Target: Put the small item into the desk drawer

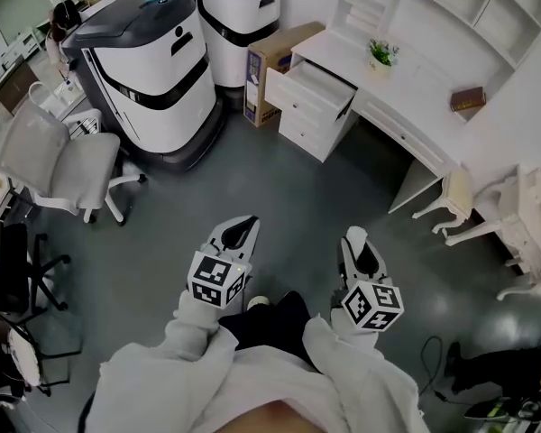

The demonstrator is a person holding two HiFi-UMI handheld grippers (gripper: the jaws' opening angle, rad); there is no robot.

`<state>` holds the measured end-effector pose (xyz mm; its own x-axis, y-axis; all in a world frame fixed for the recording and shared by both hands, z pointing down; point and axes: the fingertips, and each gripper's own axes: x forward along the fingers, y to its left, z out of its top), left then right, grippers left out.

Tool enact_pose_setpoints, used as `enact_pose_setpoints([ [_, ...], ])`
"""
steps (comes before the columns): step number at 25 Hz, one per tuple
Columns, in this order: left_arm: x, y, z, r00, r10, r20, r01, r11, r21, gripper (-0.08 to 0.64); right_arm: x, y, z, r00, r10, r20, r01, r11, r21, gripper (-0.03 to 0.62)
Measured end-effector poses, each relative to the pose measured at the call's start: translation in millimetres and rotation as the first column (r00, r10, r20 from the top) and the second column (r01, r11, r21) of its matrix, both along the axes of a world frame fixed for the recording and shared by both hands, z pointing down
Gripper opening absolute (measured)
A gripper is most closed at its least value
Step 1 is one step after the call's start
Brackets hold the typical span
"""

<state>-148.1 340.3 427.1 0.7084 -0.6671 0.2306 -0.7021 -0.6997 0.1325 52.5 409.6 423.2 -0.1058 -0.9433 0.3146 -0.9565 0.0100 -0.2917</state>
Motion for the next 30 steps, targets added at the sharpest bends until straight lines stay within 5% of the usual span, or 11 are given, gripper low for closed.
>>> enact_pose_setpoints([
  [12,8,-10,12,1.0,0.016,0.0,-0.016,1.0,-0.024,0.017,-1,-5,14,1.0,-0.015,0.004,0.015,0.999,-0.032,0.195],
  [30,60,-132,-3,0.999,-0.05,-0.002,0.05,0.999,0.008,0.017,60,-134,1,0.996,-0.084,-0.011,0.083,0.996,-0.012,0.195],
])
